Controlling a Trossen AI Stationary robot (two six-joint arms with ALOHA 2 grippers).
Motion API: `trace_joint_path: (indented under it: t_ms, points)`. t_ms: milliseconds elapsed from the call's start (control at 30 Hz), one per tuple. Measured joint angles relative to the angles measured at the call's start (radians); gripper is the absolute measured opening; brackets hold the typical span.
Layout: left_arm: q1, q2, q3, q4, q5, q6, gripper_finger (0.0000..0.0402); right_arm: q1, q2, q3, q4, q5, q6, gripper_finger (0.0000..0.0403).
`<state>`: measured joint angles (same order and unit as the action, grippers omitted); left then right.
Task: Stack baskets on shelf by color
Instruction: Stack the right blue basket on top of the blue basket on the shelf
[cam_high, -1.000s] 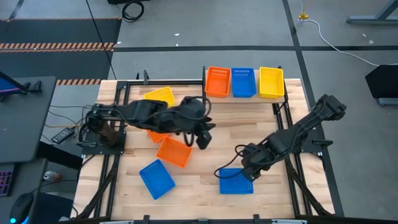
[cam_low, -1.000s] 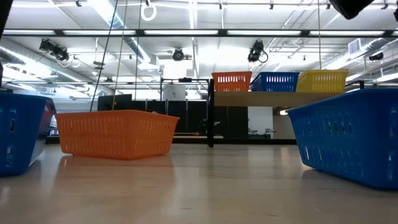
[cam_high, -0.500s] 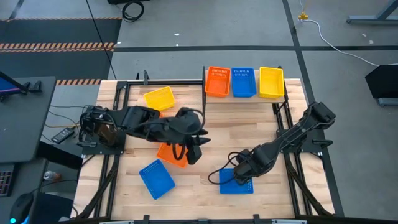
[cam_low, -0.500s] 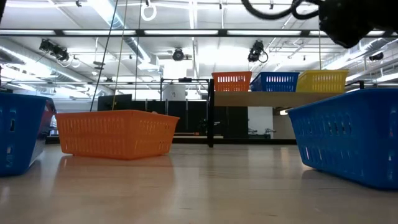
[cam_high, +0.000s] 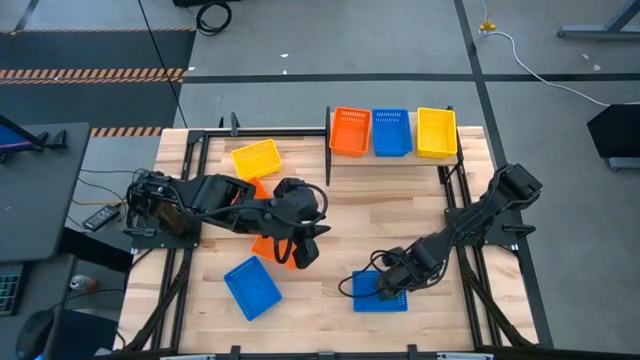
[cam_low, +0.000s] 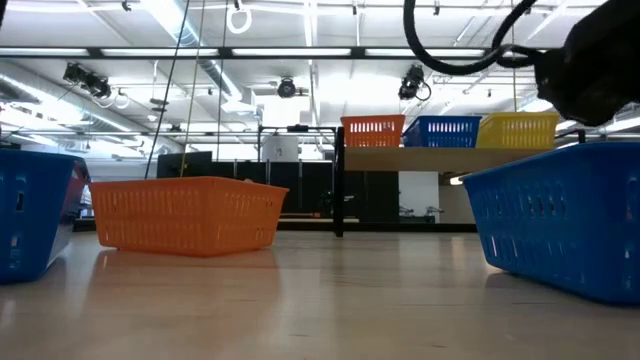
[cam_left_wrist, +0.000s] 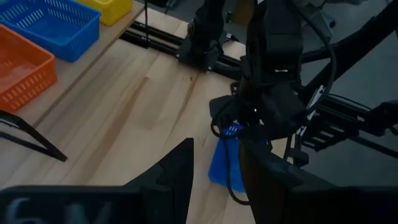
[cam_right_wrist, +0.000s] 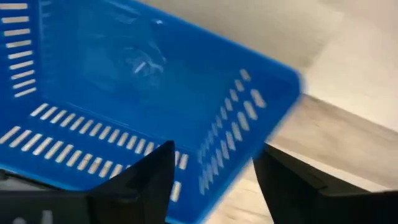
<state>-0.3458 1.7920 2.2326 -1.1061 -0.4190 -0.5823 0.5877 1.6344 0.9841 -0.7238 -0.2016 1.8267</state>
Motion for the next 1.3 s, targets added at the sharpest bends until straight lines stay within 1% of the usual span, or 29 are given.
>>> trace_joint_path:
  t_ms: [133, 233, 367, 467, 533, 600, 633, 667, 767, 833, 967, 1067, 1167, 1300]
  points:
    - [-0.001, 0.000, 0.000, 0.000, 0.001, 0.000, 0.0132, 0.000, 0.000, -0.071, 0.133, 0.016, 0.023, 0.0201]
    - [-0.001, 0.000, 0.000, -0.002, 0.001, 0.000, 0.0132, -0.001, 0.001, -0.106, 0.158, 0.028, 0.033, 0.0185]
    - [0.000, 0.000, 0.000, -0.030, 0.001, 0.000, 0.0132, -0.009, 0.001, -0.109, 0.163, 0.028, -0.070, 0.0155]
    - [-0.006, 0.000, 0.000, -0.048, 0.001, -0.007, 0.0133, -0.027, 0.001, -0.109, 0.162, 0.028, -0.155, 0.0116]
    - [-0.006, 0.000, 0.000, -0.053, 0.001, -0.007, 0.0133, -0.043, -0.002, -0.109, 0.161, 0.036, -0.199, 0.0078]
    - [-0.002, 0.000, 0.000, -0.069, 0.002, -0.007, 0.0133, -0.061, -0.016, -0.109, 0.162, 0.057, -0.236, 0.0034]
    - [0.002, -0.002, 0.000, -0.079, 0.003, -0.008, 0.0133, -0.070, -0.028, -0.109, 0.160, 0.073, -0.249, 0.0018]
    - [0.006, -0.006, 0.000, -0.095, 0.003, -0.011, 0.0133, -0.080, -0.045, -0.109, 0.161, 0.092, -0.264, 0.0011]
    - [0.022, -0.016, 0.000, -0.122, 0.000, -0.023, 0.0133, -0.112, -0.115, -0.109, 0.139, 0.183, -0.245, 0.0017]
    - [0.028, -0.019, 0.000, -0.134, 0.000, -0.031, 0.0133, -0.133, -0.175, -0.109, 0.119, 0.275, -0.190, 0.0014]
    - [0.043, -0.027, 0.000, -0.132, 0.001, -0.040, 0.0133, -0.175, -0.313, -0.109, 0.046, 0.494, -0.019, 0.0008]
    - [0.057, -0.031, 0.000, -0.123, -0.006, -0.043, 0.0133, -0.218, -0.403, -0.109, -0.016, 0.623, 0.133, 0.0014]
    - [0.071, -0.029, 0.000, -0.117, -0.007, -0.050, 0.0133, -0.274, -0.473, -0.109, -0.015, 0.720, 0.194, 0.0014]
    - [0.086, -0.029, 0.000, -0.093, -0.006, -0.061, 0.0133, -0.350, -0.542, -0.109, 0.082, 0.853, 0.196, 0.0009]
